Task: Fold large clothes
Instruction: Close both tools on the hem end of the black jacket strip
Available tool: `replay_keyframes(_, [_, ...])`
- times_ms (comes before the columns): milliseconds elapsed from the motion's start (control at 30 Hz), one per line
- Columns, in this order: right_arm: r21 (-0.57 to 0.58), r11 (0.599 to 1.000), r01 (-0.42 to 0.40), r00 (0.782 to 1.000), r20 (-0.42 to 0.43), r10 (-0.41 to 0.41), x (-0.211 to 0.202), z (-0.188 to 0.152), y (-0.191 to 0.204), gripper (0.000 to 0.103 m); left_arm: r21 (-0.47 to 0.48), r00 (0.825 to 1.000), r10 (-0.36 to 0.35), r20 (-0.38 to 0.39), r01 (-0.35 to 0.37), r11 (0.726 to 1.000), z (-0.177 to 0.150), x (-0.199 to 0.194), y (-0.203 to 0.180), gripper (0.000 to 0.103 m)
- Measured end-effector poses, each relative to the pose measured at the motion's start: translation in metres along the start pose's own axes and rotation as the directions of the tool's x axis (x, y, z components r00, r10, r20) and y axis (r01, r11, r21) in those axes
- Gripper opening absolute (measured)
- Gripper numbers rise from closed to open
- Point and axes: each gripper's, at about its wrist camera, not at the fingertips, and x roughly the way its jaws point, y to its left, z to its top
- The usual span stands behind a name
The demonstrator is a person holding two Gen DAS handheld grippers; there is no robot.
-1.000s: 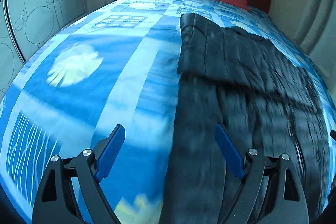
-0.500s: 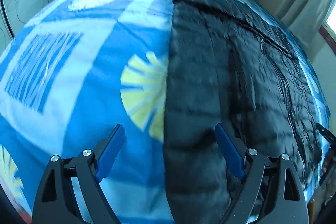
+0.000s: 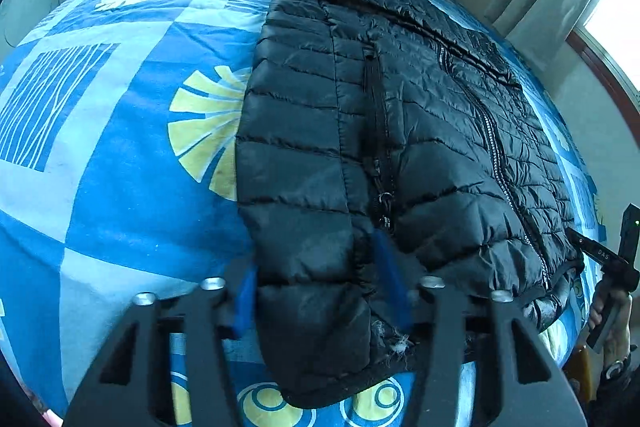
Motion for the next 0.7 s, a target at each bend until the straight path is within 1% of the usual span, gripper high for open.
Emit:
replay_keyframes(33, [0.0,1.0,-0.006,1.0,0.003,0.006,-0.001,-0.001,0.0,0.029,-0.001,1.0,0.002,0.005,-0.002,1.0,0.001,-0.001,0.0,0.034])
replay_keyframes(67, [0.016,0.999,-0.037,0.999,0.0,0.037,-0.002,-0.001,-0.001,0.02,-0.001,1.0,0.004,0.014,-0.004,1.0,0.001,-0.003,0.0,0.03])
replay_keyframes(133, [0.043,0.997,-0.059,0.998,0.003,0.059,-0.004,0.0,-0.003,0.015,0.001,1.0,0.007,0.029,-0.007,1.0,0.001,-0.008,-0.001,0.019])
replay_keyframes(167, [0.048,0.996,-0.073,0.997,0.003,0.073,-0.006,0.0,-0.002,0.012,0.002,0.999,0.002,0.041,-0.002,1.0,0.001,-0.012,-0.001,0.017])
replay_keyframes(200, [0.048,0.995,-0.085,0.996,0.004,0.085,-0.009,-0.001,-0.001,0.01,0.007,0.998,0.002,0.056,-0.002,1.0,0.001,-0.016,-0.003,0.014])
replay_keyframes(300, [0.033,0.995,-0.099,0.995,0.016,0.098,-0.02,-0.002,0.006,0.009,0.029,0.995,0.015,0.102,-0.018,0.999,-0.001,-0.028,-0.008,0.012])
replay_keyframes(367, [0.039,0.991,-0.131,0.991,0.023,0.13,-0.026,0.001,0.006,0.009,0.023,0.993,0.014,0.121,-0.017,1.0,0.0,-0.035,-0.008,0.011])
replay_keyframes(433, [0.069,0.977,-0.2,0.979,0.043,0.197,-0.035,0.007,0.004,0.008,-0.002,0.991,0.0,0.136,0.0,1.0,0.006,-0.042,-0.005,0.011])
replay_keyframes(467, [0.081,0.972,-0.222,0.974,0.053,0.219,-0.039,0.011,0.002,0.008,-0.013,0.99,-0.012,0.144,0.015,1.0,0.012,-0.045,-0.004,0.011])
replay_keyframes(533, [0.114,0.946,-0.303,0.952,0.09,0.294,-0.047,0.027,-0.003,0.008,-0.035,0.985,-0.034,0.17,0.04,0.999,0.026,-0.051,-0.002,0.01])
replay_keyframes(567, [0.121,0.94,-0.32,0.946,0.102,0.309,-0.048,0.032,-0.004,0.008,-0.042,0.981,-0.043,0.187,0.052,0.998,0.036,-0.055,-0.002,0.01])
replay_keyframes(633, [0.138,0.92,-0.368,0.926,0.14,0.35,-0.049,0.053,-0.005,0.008,-0.044,0.973,-0.066,0.223,0.078,0.996,0.053,-0.059,-0.002,0.01])
replay_keyframes(700, [0.132,0.916,-0.378,0.919,0.172,0.354,-0.046,0.077,-0.003,0.007,-0.048,0.965,-0.069,0.252,0.084,0.995,0.079,-0.058,-0.003,0.01])
